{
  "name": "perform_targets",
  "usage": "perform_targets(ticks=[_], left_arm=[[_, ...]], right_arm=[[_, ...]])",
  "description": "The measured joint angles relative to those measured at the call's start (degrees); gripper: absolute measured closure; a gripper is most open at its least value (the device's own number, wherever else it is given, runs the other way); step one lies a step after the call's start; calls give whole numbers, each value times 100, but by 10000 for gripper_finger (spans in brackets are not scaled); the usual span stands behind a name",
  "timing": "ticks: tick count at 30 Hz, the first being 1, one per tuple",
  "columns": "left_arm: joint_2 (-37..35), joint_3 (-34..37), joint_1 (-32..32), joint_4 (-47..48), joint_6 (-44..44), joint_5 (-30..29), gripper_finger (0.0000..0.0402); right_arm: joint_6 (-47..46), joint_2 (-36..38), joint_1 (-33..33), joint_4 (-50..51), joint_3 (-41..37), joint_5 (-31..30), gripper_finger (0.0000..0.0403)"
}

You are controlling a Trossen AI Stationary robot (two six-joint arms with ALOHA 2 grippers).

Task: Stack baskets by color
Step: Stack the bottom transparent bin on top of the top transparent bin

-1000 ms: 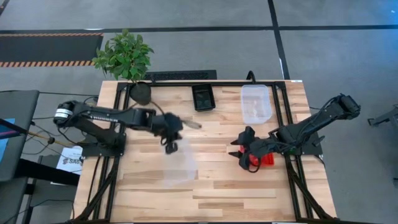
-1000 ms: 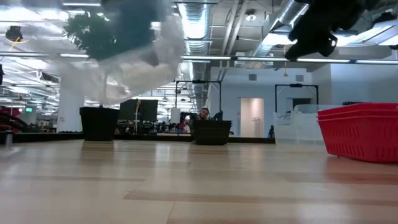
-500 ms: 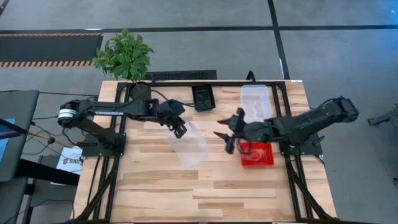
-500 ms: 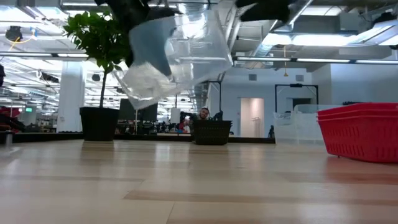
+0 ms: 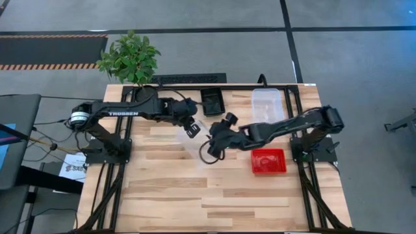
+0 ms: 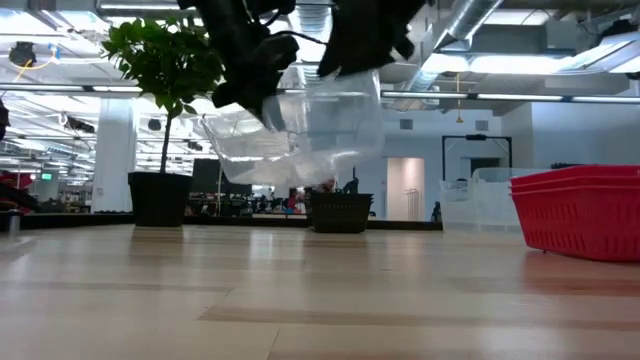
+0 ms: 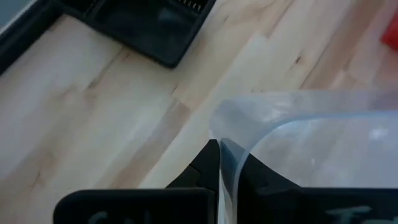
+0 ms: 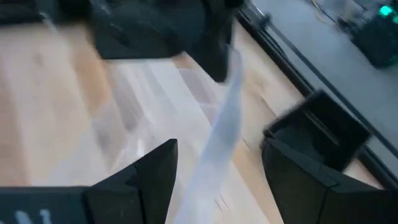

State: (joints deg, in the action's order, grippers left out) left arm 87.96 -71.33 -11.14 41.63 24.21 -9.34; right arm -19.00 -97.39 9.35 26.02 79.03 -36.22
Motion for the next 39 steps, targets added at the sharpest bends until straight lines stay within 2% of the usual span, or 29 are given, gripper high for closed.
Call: perform_targets(ticks=[4,9,12,16,21,23,26,32,36,39], left_arm=[[0,-2,-16,3,-70,-19,401],[-2,-24,-17,-39,-92,14,401],[-4,-24,-17,-71,-99,125,401],[-4,-22,-17,-165,-101,286,401],[-4,-11,-10,-229,-195,354,400],[-4,-11,-5,-280,-284,387,392],[-4,-11,63,-304,-533,476,360],[-64,-24,59,-729,-821,877,249],[-329,-363,-22,-412,-1079,529,183],[-817,-473,24,-298,-1177,50,157]], right_arm=[[-259,-336,-25,432,186,-121,148],[-468,-539,-78,601,185,78,150],[-603,-642,-90,742,183,73,167],[-628,-638,-91,872,197,67,233],[-626,-631,-88,1060,190,87,371],[-541,-631,-91,1062,189,76,381],[-489,-560,-100,1142,187,343,378],[-281,-446,-201,1340,180,674,389],[-320,22,-344,1574,-148,690,389],[-557,729,-583,1581,-768,706,390]])
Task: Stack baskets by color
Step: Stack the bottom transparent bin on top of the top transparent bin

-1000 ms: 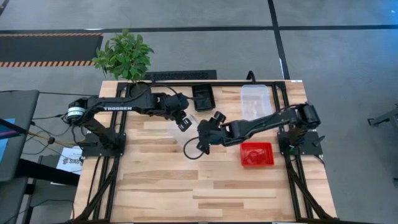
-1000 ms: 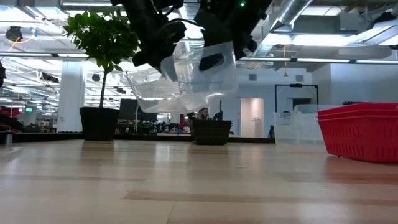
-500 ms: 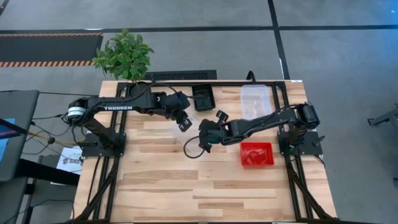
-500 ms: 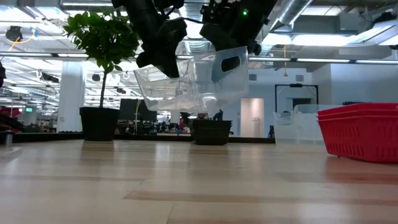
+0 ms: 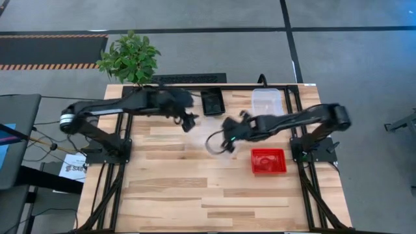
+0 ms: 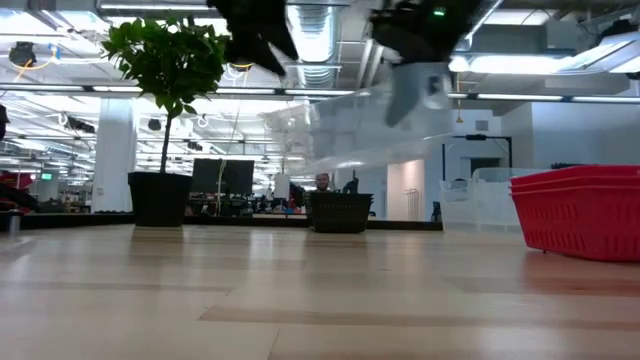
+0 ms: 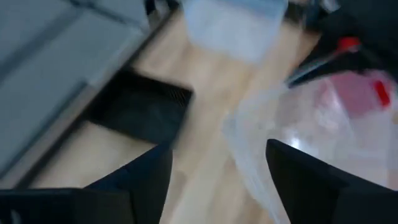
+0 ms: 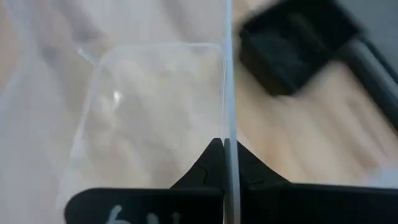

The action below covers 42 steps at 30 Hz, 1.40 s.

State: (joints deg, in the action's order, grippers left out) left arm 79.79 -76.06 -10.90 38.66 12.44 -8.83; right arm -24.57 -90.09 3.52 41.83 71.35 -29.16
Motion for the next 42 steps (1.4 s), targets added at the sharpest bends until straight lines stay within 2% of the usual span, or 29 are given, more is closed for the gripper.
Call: perform_targets(ticks=[4,7,11,15,18,24,28,33,42], left_arm=[[-844,178,296,-88,-166,-756,152],[-1408,867,673,-594,-237,-1320,157],[-1948,2203,1199,-2265,-241,-1474,166],[-2116,3228,1634,-3846,-526,-1491,175],[-2116,3532,1815,-4360,-676,-1538,182],[-2121,3583,1889,-4356,-575,-1565,195],[-2122,3583,1959,-4305,-587,-1556,201],[-2121,3583,2030,-4187,-724,-1561,207],[-2121,3583,2065,-3947,-869,-1559,213]], right_arm=[[-392,1420,-449,-35,-890,-91,390],[-692,2534,-782,-32,-1392,-316,390],[-1122,3703,-1260,356,-1772,-707,390],[-1489,4373,-1939,644,-2086,-1004,390],[-1541,4508,-2532,623,-2312,-936,390],[-1410,4260,-3674,882,-2396,-361,390],[-1176,3986,-4206,844,-2398,9,390],[-1031,3597,-4560,852,-2396,340,390],[-1122,3319,-4601,871,-2389,541,390]])
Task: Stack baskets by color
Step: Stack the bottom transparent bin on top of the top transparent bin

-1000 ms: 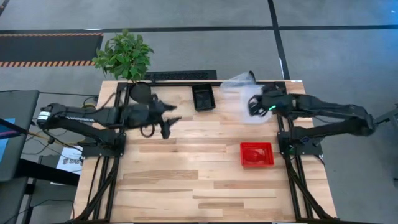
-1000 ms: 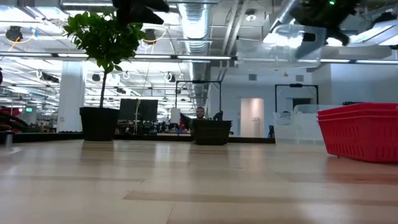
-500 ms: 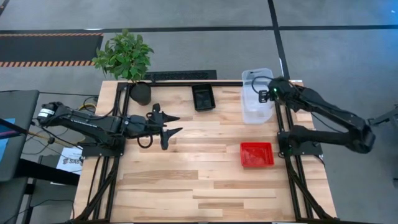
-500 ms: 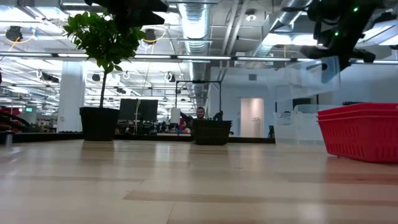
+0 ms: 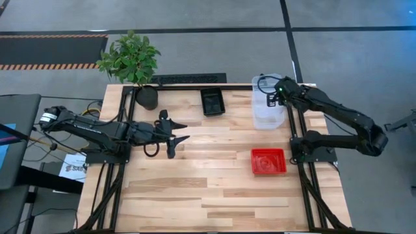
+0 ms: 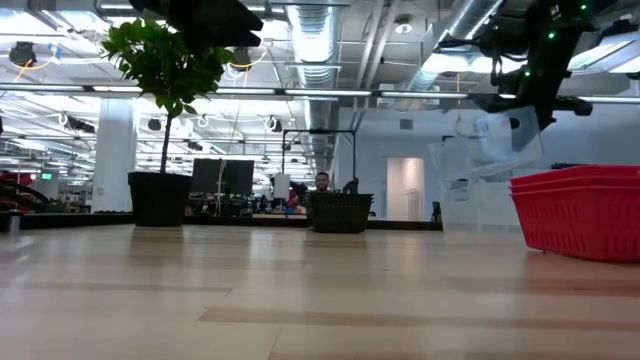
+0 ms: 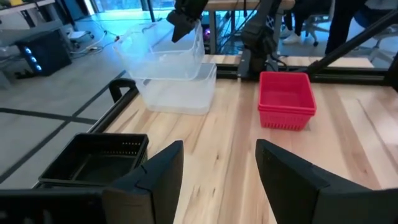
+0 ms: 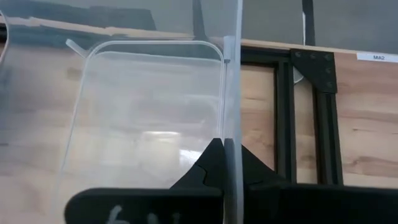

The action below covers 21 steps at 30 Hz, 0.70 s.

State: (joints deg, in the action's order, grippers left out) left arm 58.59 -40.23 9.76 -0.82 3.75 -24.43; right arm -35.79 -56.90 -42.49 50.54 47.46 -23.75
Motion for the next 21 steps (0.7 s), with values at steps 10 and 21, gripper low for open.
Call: perform_targets(ticks=[10,21], left_arm=[[0,0,-2,24,-57,0,214],[0,0,-105,6,-73,-29,214]], right_arm=[[-89,401,224,248,-2,-12,390],[-263,945,541,346,-7,-313,390]])
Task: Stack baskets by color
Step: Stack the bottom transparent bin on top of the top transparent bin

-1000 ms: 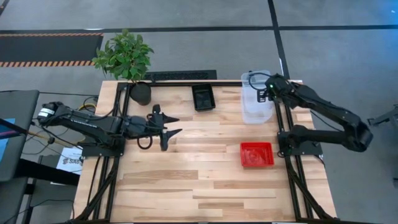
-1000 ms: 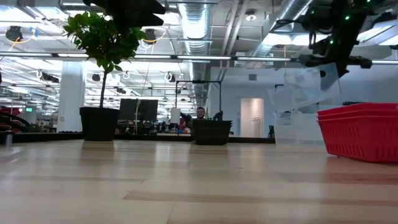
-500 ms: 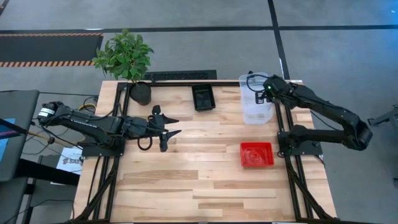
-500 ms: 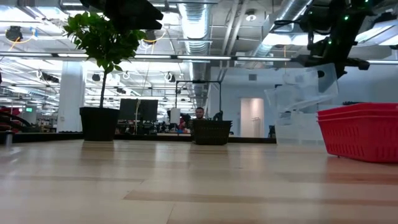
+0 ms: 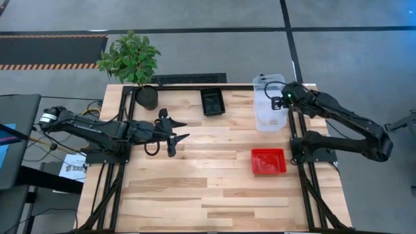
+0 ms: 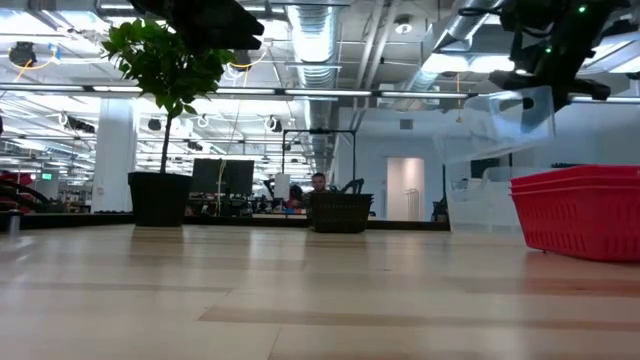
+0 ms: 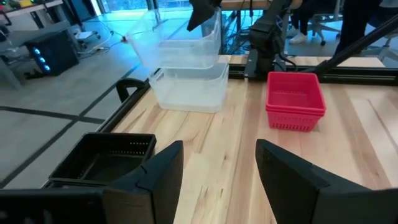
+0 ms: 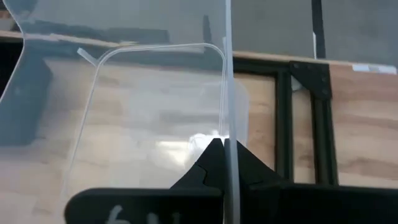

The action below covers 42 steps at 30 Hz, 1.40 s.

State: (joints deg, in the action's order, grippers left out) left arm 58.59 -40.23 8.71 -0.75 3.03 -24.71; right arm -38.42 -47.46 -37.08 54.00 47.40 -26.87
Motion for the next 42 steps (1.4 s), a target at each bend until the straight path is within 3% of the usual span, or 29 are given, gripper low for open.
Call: perform_targets(ticks=[10,23,42], left_arm=[[2,0,2,-3,11,4,214],[2,0,2,-2,107,155,214],[2,0,2,-26,175,168,214]], right_arm=[[-472,-139,190,561,-1,-151,390],[-480,-164,168,-206,-804,-149,387],[-227,-160,170,-188,-520,-181,189]])
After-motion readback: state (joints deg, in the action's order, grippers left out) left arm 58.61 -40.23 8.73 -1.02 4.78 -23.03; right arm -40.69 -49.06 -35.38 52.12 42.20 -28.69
